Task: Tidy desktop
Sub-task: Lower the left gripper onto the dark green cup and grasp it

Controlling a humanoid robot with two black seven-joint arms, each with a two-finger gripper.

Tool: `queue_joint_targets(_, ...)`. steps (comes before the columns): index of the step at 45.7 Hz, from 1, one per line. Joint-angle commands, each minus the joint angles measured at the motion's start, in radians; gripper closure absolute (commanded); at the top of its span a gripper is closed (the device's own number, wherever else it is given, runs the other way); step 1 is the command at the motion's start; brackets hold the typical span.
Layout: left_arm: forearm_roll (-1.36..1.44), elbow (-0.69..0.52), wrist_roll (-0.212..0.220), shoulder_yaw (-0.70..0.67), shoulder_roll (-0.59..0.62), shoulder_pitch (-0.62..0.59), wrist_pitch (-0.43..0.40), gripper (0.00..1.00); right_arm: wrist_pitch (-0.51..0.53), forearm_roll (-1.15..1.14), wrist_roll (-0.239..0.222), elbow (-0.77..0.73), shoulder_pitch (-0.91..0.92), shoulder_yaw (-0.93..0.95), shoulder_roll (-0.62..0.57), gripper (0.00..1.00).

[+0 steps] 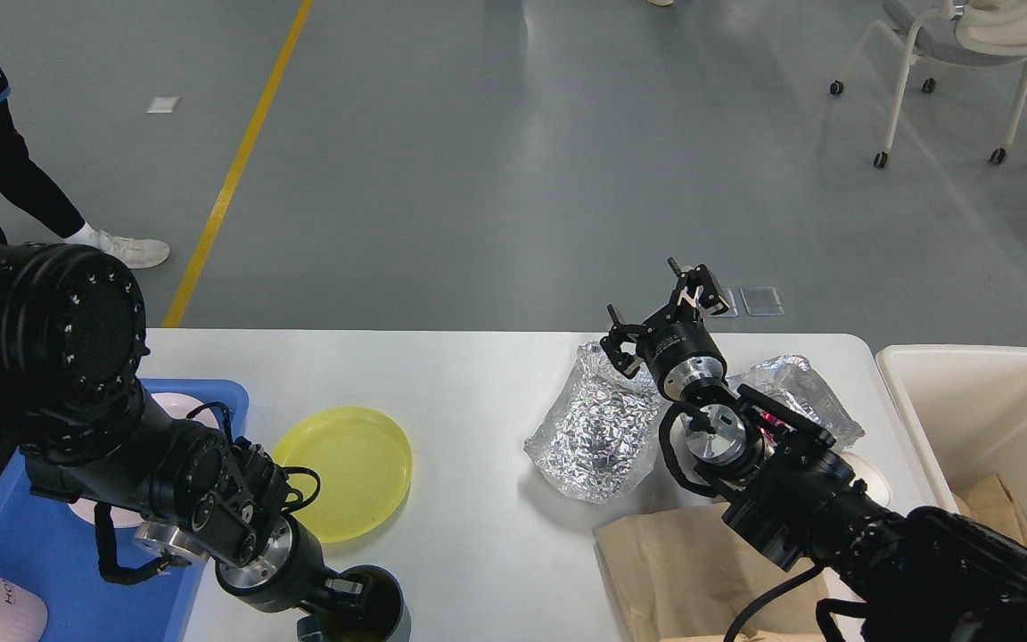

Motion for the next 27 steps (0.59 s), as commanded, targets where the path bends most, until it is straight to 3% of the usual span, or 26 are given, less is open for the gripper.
queue_joint_targets(1, 0.006, 0.0, 0.0, 0.001, 0.0, 0.0, 0.003, 0.63, 0.0, 0.0, 0.0, 0.0, 0.0, 0.0, 0.0, 0.0)
queue_joint_targets(10, 0.055, 0.0, 0.003, 0.002, 0.0, 0.0, 0.003, 0.99, 0.0, 0.0, 0.0, 0.0, 0.0, 0.0, 0.0, 0.0)
queue_joint_targets(27, 0.07, -0.015, -0.001, 0.039, 0.02, -0.059, -0.018, 1.0, 0.0, 0.0, 0.0, -0.002, 0.0, 0.0, 0.0, 0.0)
